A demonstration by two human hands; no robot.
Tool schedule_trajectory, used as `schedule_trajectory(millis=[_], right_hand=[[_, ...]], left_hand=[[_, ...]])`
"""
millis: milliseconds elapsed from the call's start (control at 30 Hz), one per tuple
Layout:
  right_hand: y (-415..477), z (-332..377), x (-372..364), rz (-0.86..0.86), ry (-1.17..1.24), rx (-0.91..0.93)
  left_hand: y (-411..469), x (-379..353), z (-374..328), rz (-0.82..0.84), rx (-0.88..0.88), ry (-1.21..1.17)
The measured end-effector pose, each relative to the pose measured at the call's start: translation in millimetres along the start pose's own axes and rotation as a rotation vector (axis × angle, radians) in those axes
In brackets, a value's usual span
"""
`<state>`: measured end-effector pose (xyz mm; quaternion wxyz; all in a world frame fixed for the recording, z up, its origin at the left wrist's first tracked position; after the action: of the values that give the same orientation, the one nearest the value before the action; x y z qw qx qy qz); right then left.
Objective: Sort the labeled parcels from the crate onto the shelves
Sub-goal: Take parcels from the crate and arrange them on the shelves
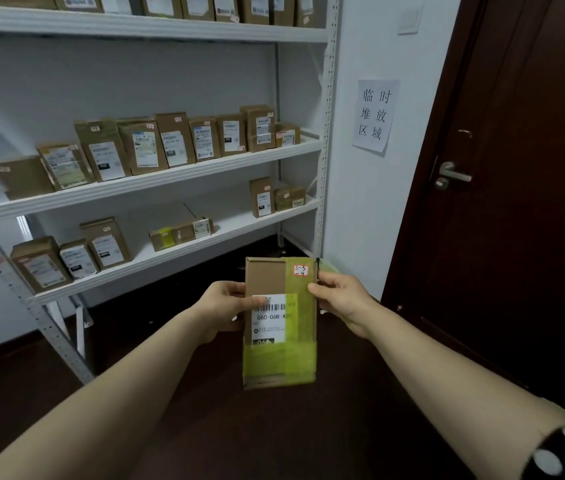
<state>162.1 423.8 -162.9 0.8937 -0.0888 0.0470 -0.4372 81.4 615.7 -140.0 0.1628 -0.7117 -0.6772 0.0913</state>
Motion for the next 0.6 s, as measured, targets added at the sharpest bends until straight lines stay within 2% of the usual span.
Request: schedule_trajectory(millis=[600], right_hand=[[235,1,-34,-0.040,-0.041,-0.178]], left_hand=[[180,173,11,0.041,0.143,-0.056]])
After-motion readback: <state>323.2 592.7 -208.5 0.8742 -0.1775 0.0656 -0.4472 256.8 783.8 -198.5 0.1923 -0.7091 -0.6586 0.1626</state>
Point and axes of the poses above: each hand's wrist, its own y-axis towards the middle knuckle, its own x-axis out of the back of the hand, z = x × y, the point moved 1 cm from there along y, towards the middle knuckle, and after that the axes turned 15 degrees about z, right-handed, at the moved point
